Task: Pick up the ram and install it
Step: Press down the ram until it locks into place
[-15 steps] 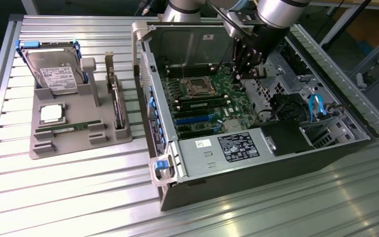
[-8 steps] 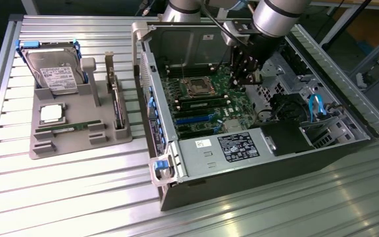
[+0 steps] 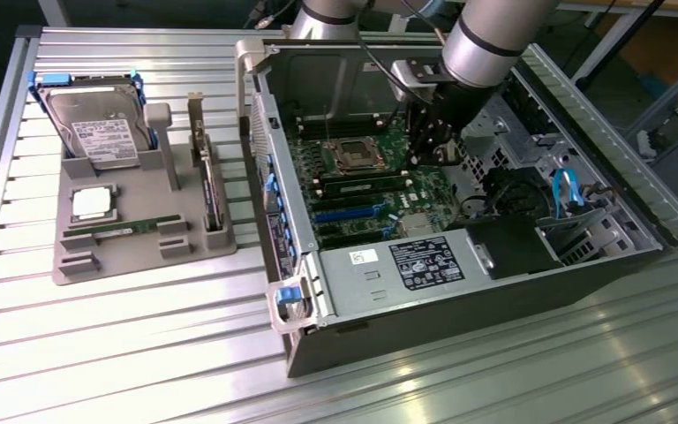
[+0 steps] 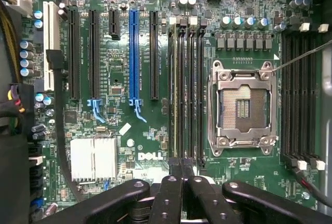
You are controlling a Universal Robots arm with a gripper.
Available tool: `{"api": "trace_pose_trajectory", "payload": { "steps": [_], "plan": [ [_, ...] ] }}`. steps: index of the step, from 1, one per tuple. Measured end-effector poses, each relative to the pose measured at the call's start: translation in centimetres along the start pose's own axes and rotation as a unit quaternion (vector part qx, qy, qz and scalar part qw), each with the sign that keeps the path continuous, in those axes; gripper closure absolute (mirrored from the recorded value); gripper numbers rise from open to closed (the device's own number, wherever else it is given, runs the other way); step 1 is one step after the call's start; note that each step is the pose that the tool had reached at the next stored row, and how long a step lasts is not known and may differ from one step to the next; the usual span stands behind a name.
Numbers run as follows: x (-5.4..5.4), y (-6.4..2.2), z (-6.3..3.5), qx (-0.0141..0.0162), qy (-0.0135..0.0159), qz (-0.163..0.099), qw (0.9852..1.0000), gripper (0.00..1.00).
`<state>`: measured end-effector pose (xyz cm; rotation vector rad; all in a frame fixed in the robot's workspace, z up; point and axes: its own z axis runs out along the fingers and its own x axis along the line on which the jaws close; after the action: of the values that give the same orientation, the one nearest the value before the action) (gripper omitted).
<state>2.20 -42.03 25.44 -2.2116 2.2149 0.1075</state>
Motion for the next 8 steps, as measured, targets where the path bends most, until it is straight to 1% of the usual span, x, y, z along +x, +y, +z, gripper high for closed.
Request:
{"api": "trace_pose_trajectory", "payload": {
  "steps": [6, 8],
  "plan": [
    [0.1, -0.06, 1.46, 0.0000, -0.0002, 0.000, 1.0000, 0.90],
    [0.1, -0.07, 1.65, -0.0001, 0.0000, 0.000, 1.0000, 0.90]
  ]
}}
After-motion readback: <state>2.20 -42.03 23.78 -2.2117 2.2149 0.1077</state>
